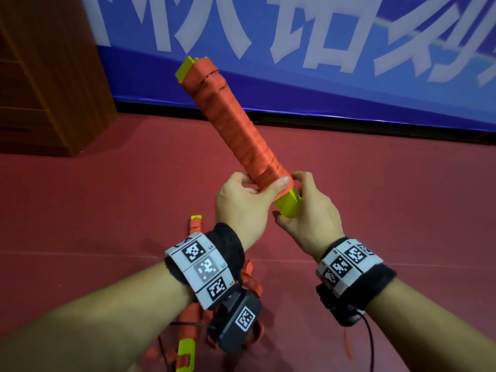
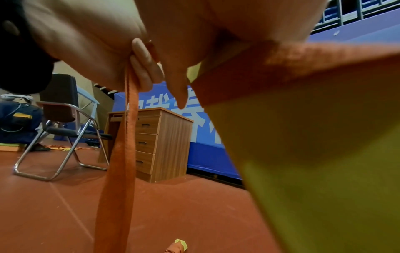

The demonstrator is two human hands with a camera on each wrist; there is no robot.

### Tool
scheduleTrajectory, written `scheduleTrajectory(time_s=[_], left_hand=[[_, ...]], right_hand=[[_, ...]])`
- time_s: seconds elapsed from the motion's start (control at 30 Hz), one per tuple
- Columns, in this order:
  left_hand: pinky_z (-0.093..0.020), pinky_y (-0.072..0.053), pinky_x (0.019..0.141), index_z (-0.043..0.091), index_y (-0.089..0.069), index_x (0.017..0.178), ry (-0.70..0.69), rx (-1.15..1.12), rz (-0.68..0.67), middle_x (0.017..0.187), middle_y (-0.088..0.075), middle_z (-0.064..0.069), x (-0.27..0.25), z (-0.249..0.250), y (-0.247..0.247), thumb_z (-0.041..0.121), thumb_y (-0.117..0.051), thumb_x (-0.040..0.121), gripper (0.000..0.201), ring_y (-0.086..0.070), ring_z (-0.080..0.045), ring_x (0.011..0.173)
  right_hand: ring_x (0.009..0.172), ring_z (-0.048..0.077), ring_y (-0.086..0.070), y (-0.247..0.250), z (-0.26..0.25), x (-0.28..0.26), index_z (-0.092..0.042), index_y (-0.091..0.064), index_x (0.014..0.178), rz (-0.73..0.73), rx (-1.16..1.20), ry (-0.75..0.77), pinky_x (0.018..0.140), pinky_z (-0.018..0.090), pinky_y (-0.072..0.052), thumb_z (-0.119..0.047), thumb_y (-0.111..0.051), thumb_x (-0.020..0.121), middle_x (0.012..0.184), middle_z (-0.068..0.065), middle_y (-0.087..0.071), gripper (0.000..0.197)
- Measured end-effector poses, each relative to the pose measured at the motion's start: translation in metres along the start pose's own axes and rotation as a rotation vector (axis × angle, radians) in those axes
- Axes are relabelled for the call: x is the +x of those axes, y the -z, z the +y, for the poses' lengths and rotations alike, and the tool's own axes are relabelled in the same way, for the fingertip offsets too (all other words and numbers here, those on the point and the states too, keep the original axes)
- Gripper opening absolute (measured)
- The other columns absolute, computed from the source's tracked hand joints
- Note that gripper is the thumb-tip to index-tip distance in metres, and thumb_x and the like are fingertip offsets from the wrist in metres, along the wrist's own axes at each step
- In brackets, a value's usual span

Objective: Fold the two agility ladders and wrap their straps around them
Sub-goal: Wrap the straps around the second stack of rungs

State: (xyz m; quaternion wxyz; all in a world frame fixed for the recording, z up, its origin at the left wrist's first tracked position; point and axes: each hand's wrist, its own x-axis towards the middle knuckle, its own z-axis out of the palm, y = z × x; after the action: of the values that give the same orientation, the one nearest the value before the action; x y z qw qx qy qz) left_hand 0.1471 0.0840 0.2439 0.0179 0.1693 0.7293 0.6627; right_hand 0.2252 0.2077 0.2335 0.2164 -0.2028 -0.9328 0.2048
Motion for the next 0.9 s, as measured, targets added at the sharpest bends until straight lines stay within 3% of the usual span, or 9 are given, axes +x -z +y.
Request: scheduleTrajectory(time_s=[0.13,0.3,0.5,0.6,0.77,0.9], left_hand=[[-0.041,-0.057,0.069,0.021,-0.061,0.082,0.016,0.013,0.021,0.063,-0.069,0.002,0.003,-0.002,0.001,0.068,-0.083,0.063,0.055,-0.068,-0.021,0.065],[-0.020,-0.047,0.052,0.015,-0.062,0.096,0.009,-0.052,-0.046,0.064,-0.071,0.002,-0.003,0.007,0.003,0.049,-0.084,0.077,0.044,-0.065,-0.013,0.047],[-0.018,-0.046,0.052,0.016,-0.061,0.102,-0.075,-0.033,-0.075,0.072,-0.074,0.004,-0.002,0.009,0.009,0.040,-0.081,0.083,0.036,-0.068,-0.014,0.049],[-0.018,-0.045,0.051,0.015,-0.061,0.104,-0.077,-0.036,-0.071,0.073,-0.073,0.001,0.002,0.009,0.010,0.038,-0.082,0.083,0.037,-0.067,-0.014,0.047],[-0.022,-0.045,0.051,0.015,-0.059,0.097,-0.068,0.002,-0.072,0.072,-0.072,-0.002,0.008,0.003,0.009,0.042,-0.082,0.083,0.038,-0.065,-0.015,0.044],[-0.019,-0.044,0.049,0.015,-0.059,0.099,-0.037,0.005,-0.095,0.071,-0.071,0.004,0.009,0.000,0.008,0.045,-0.080,0.082,0.040,-0.064,-0.015,0.044]], right_hand=[[0.095,0.020,-0.061,0.002,-0.002,-0.002,-0.039,-0.035,0.126,0.096,-0.032,0.023,0.068,0.035,-0.048,-0.036,-0.082,0.071,0.111,-0.009,-0.051,0.073],[0.094,0.022,-0.061,0.005,-0.002,-0.002,-0.040,-0.035,0.116,0.157,-0.025,0.054,0.068,0.038,-0.050,-0.035,-0.079,0.073,0.104,-0.011,-0.053,0.062],[0.091,0.016,-0.063,0.006,0.001,0.000,-0.031,-0.051,0.117,0.211,0.050,0.054,0.070,0.034,-0.048,-0.044,-0.081,0.073,0.101,-0.011,-0.062,0.054],[0.095,0.020,-0.065,0.007,0.003,0.000,-0.025,-0.061,0.120,0.230,0.070,0.051,0.076,0.039,-0.053,-0.045,-0.080,0.077,0.105,-0.007,-0.068,0.051],[0.099,0.020,-0.066,0.008,0.002,-0.001,-0.028,-0.063,0.126,0.174,0.128,0.016,0.083,0.043,-0.054,-0.043,-0.078,0.081,0.108,-0.007,-0.069,0.049],[0.097,0.017,-0.066,0.006,0.005,0.000,-0.031,-0.064,0.125,0.161,0.165,-0.009,0.083,0.043,-0.055,-0.043,-0.079,0.080,0.106,-0.009,-0.070,0.049]])
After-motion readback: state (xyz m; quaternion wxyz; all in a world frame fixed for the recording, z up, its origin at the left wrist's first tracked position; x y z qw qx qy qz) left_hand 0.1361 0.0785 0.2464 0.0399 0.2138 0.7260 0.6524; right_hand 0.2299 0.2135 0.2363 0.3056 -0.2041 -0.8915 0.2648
